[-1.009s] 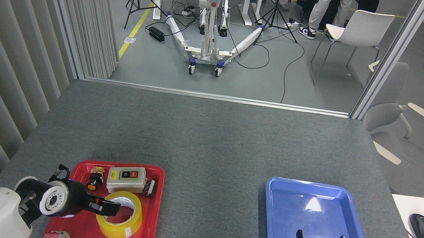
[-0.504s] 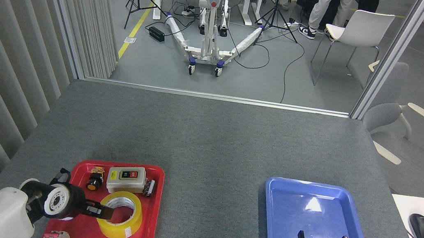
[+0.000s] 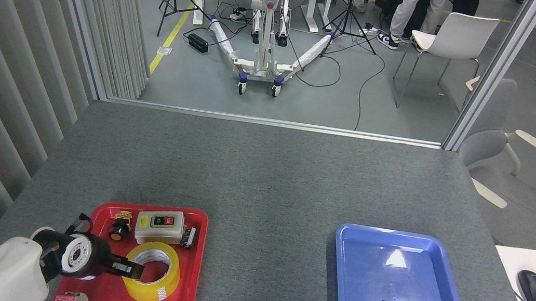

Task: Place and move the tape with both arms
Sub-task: 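Move the left gripper over the yellow tape roll and grasp it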

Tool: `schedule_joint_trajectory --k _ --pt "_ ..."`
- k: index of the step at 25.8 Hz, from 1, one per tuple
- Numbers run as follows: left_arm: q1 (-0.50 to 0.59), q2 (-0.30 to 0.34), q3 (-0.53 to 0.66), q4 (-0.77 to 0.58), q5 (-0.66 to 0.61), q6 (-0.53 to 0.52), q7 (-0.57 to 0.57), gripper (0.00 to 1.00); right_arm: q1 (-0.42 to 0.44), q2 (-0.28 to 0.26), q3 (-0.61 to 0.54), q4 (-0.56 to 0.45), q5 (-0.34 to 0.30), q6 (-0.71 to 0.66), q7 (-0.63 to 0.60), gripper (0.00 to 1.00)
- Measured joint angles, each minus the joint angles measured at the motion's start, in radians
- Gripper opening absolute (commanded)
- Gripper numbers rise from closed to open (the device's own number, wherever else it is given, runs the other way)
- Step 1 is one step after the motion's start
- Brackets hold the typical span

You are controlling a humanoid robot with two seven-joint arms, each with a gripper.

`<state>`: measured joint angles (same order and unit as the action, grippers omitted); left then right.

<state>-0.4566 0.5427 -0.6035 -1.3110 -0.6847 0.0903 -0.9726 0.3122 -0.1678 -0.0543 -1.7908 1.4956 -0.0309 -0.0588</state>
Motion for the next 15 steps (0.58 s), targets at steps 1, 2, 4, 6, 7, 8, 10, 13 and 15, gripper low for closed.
schedule_joint_trajectory --k 1,2,4,6,7,8,10,13,15 --pt "-0.002 -0.003 -0.003 0.005 0.0 0.0 0.0 0.69 0.002 0.0 -0.002 0.0 0.0 0.0 0.0 1.0" --pt "-0.003 -0.005 -0.008 0.009 -0.001 0.0 0.001 0.69 0.003 0.0 -0.004 0.0 0.0 0.0 -0.001 1.0" --pt "-0.009 -0.009 -0.017 0.014 -0.001 0.0 0.001 0.67 0.003 0.0 -0.007 0.0 0.0 0.0 -0.001 1.0" --pt "-0.014 -0.014 -0.025 0.021 -0.001 -0.003 0.0 0.65 0.002 -0.002 -0.013 0.001 0.0 0.002 -0.003 1.0" --pt "-0.016 -0.017 -0.028 0.025 -0.001 -0.003 0.0 0.55 0.0 -0.003 -0.015 0.002 0.0 0.002 -0.003 1.0" --pt "-0.017 -0.02 -0.03 0.03 -0.001 -0.003 0.0 0.45 -0.001 -0.004 -0.017 0.002 -0.001 0.002 -0.003 1.0" --pt "-0.02 -0.026 -0.034 0.036 -0.001 -0.007 -0.001 0.38 -0.001 -0.005 -0.019 0.003 -0.001 0.002 -0.002 1.0" --pt "-0.022 -0.031 -0.036 0.042 -0.001 -0.009 -0.003 0.24 0.002 -0.006 -0.02 0.003 -0.001 0.002 0.0 1.0" --pt "-0.022 -0.034 -0.036 0.043 -0.002 -0.017 -0.007 0.13 -0.005 -0.006 -0.021 0.003 -0.001 0.002 0.0 1.0"
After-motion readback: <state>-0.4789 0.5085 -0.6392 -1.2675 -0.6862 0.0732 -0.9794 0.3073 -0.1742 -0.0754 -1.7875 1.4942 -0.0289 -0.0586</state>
